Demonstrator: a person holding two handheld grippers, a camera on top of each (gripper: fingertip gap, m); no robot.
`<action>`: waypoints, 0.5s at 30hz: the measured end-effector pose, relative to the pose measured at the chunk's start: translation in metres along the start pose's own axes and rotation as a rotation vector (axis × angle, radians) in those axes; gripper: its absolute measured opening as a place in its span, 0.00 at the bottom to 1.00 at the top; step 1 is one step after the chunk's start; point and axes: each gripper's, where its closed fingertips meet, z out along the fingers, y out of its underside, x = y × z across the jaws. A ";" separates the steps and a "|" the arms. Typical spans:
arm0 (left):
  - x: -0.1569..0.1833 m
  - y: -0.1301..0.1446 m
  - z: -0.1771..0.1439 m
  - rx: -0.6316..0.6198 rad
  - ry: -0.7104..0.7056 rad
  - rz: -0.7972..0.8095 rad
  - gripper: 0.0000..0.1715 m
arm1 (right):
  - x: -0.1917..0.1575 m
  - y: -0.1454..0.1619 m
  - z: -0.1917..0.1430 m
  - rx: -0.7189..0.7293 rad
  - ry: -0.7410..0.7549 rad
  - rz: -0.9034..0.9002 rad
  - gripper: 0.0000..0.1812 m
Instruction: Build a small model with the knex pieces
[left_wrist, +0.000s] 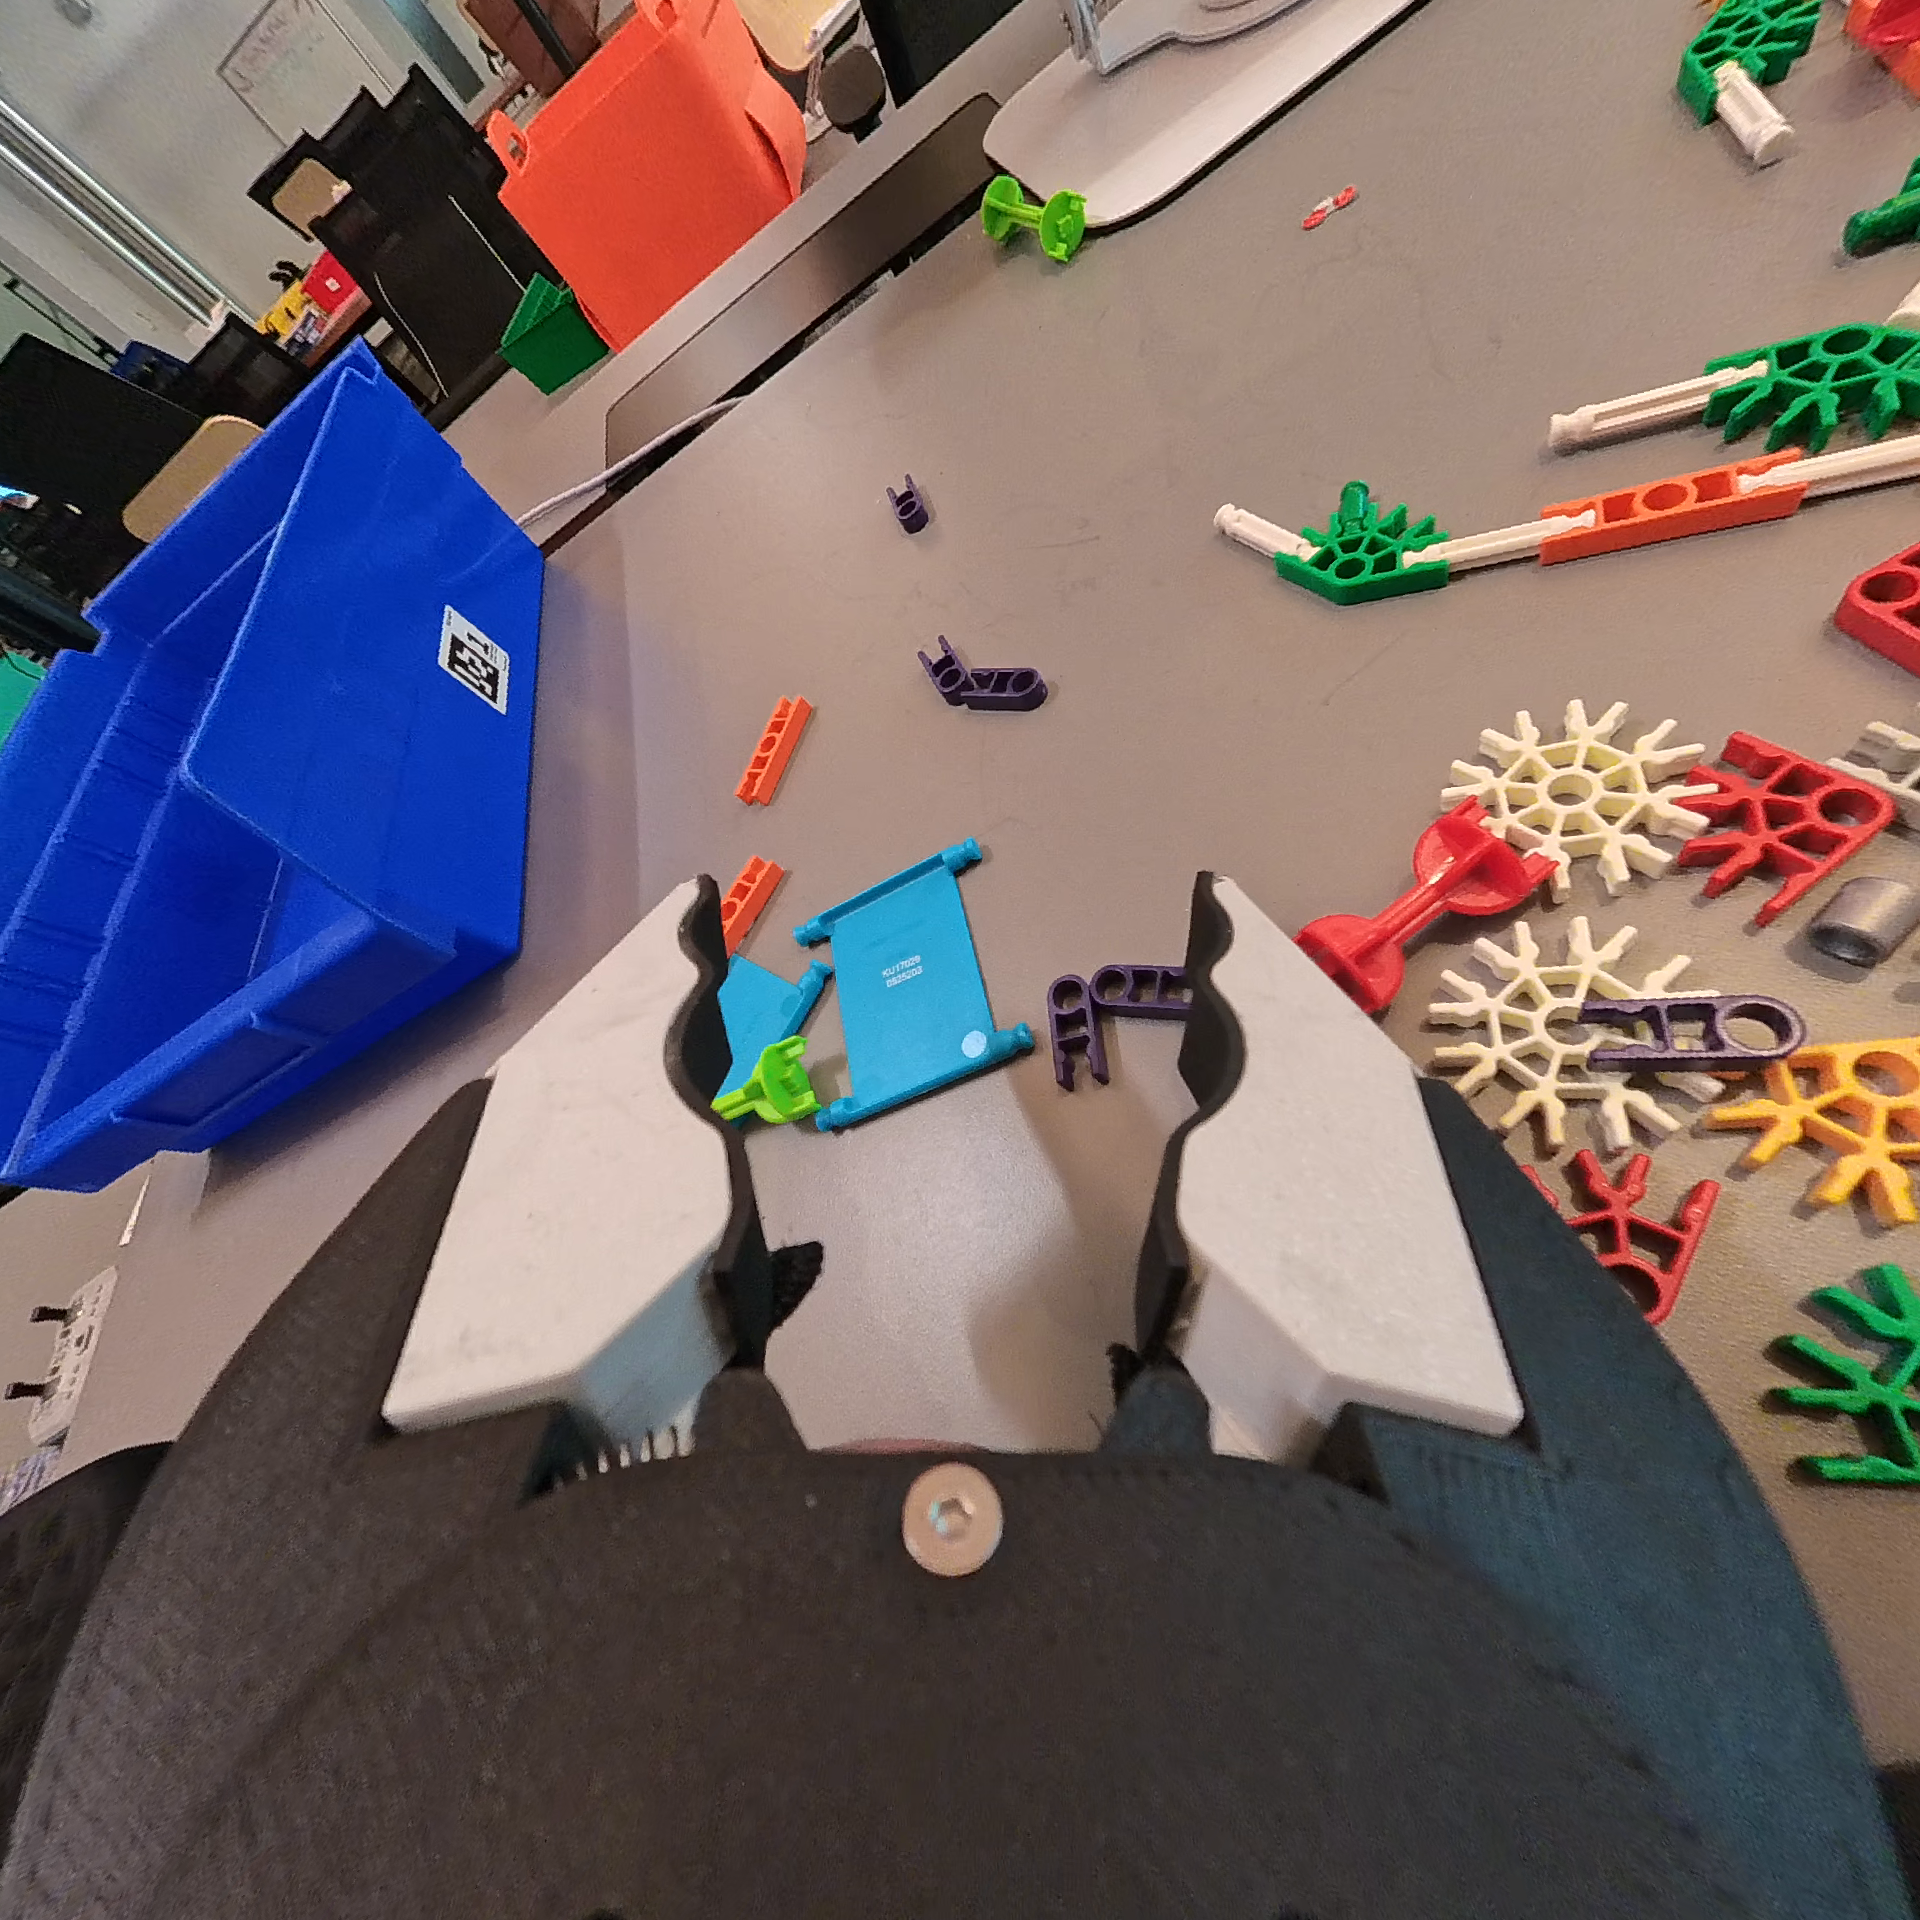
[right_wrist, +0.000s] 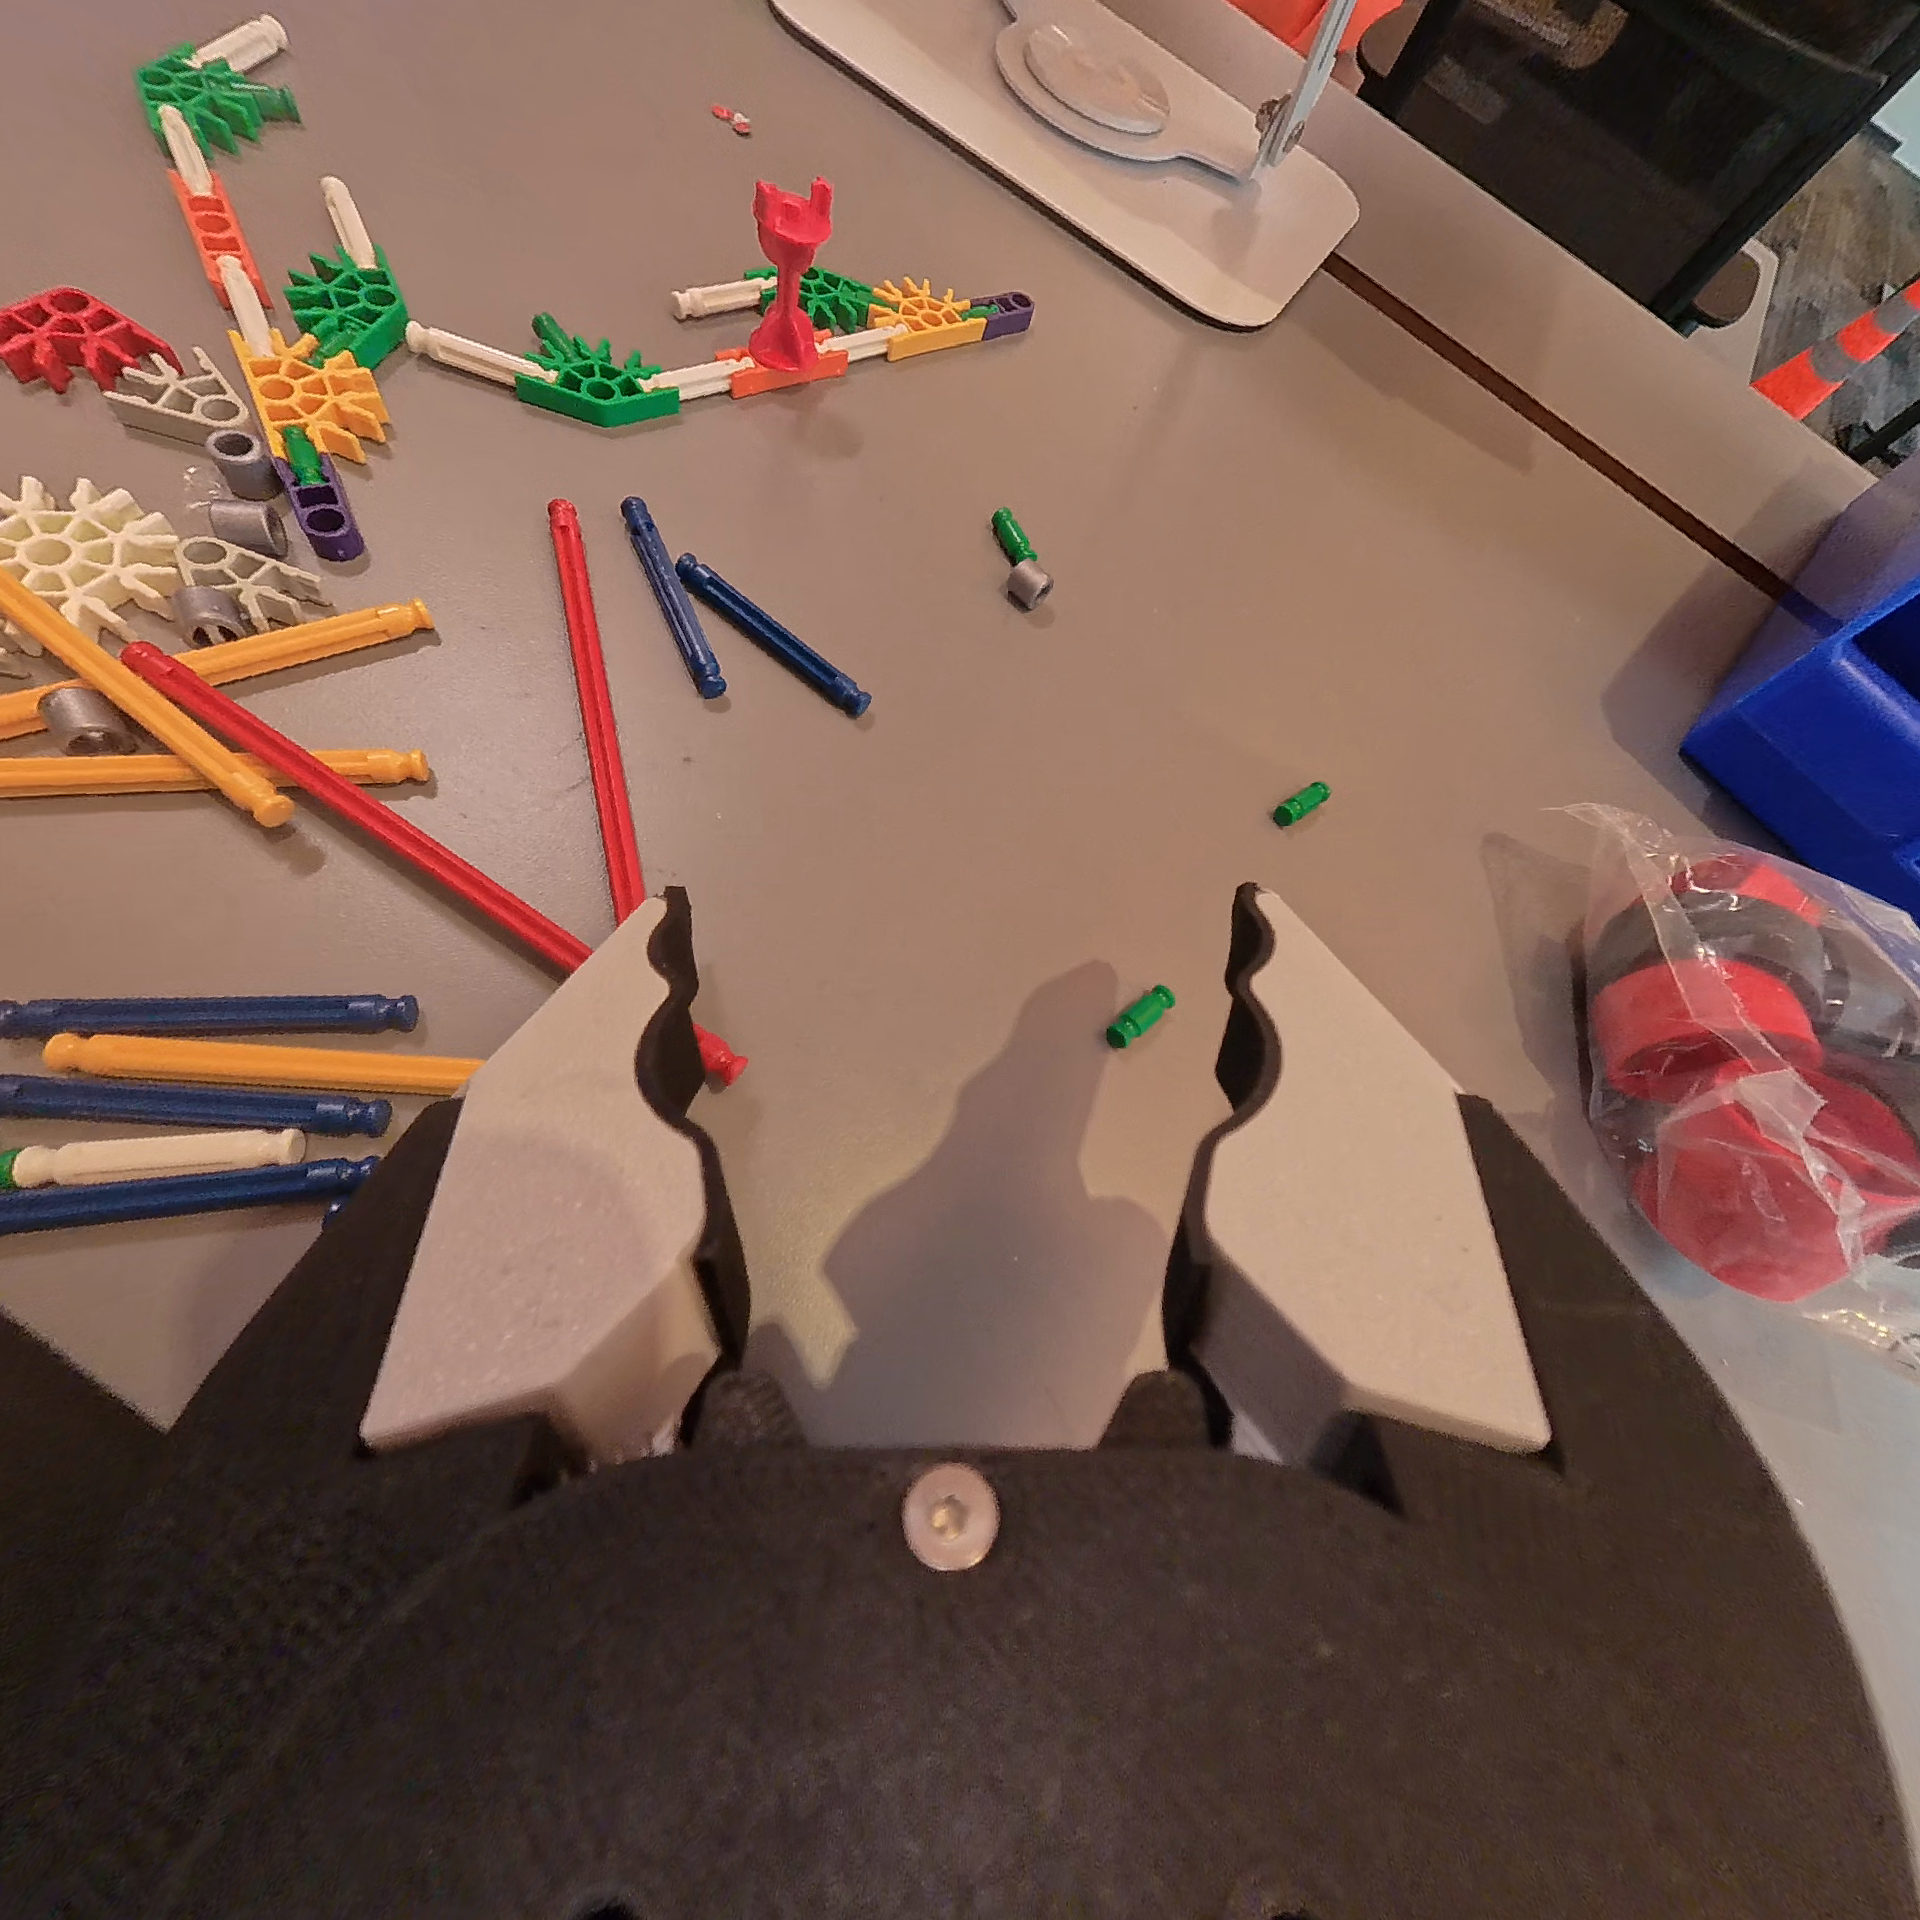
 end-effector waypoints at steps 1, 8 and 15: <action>0.000 0.000 0.000 -0.001 0.000 0.002 0.51 | 0.000 0.000 0.000 0.001 0.000 0.000 0.56; 0.001 0.000 0.000 -0.003 0.001 0.008 0.51 | 0.000 0.000 0.000 0.003 0.001 0.001 0.56; 0.002 0.001 0.001 -0.007 0.008 0.008 0.51 | 0.000 -0.001 0.000 0.007 -0.001 0.004 0.56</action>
